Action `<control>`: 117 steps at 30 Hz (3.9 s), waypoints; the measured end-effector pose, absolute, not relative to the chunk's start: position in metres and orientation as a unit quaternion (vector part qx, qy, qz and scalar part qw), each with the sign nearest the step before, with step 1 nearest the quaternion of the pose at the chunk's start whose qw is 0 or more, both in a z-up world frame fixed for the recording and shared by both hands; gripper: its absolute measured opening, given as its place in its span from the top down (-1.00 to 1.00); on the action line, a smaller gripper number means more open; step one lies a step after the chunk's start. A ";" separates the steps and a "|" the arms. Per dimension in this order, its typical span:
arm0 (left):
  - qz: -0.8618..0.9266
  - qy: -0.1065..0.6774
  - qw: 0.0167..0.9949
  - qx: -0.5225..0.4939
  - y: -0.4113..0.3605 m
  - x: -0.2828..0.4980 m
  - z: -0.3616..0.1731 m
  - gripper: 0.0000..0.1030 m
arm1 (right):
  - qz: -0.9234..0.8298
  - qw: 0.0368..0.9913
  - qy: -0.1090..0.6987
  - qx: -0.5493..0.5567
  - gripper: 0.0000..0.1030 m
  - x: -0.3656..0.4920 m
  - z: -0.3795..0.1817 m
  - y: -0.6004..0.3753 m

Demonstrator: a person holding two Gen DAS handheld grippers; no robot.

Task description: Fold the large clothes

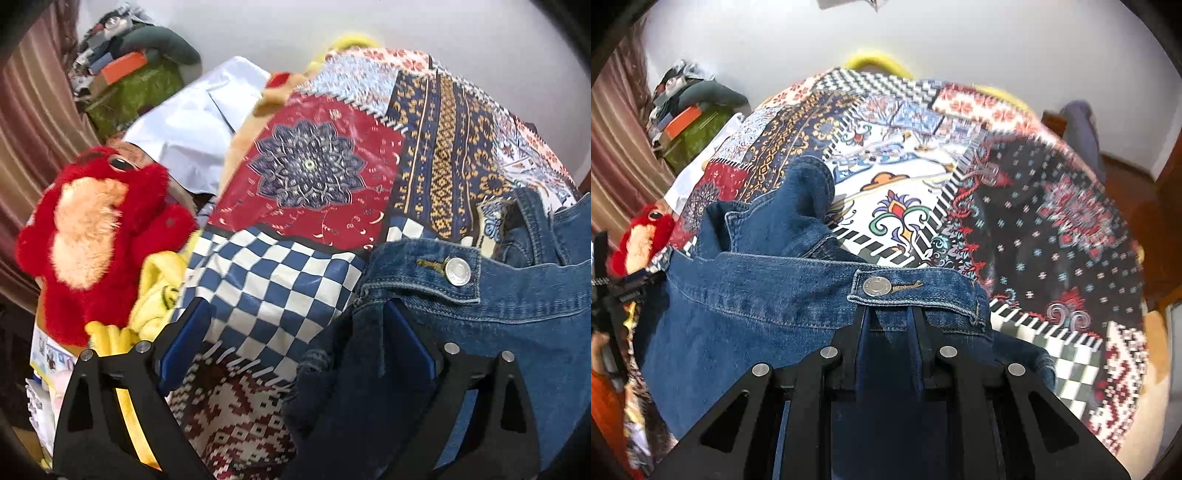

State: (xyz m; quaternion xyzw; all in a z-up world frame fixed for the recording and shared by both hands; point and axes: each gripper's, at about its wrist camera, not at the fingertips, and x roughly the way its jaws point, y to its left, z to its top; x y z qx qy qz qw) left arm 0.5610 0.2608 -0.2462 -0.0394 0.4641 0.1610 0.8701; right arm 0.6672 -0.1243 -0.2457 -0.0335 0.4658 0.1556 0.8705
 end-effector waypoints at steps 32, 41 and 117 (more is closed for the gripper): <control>0.021 0.487 0.873 -0.006 0.157 0.464 -0.278 -0.92 | 0.171 0.861 0.437 -0.197 0.00 0.533 -0.277 -0.073; 0.073 0.481 0.874 0.009 0.193 0.430 -0.275 -0.94 | 0.110 0.877 0.447 -0.137 -0.62 0.534 -0.269 -0.151; 0.158 0.249 0.944 -0.146 0.158 0.348 -0.151 0.32 | 0.352 0.784 0.494 -0.135 -0.88 0.494 -0.289 0.030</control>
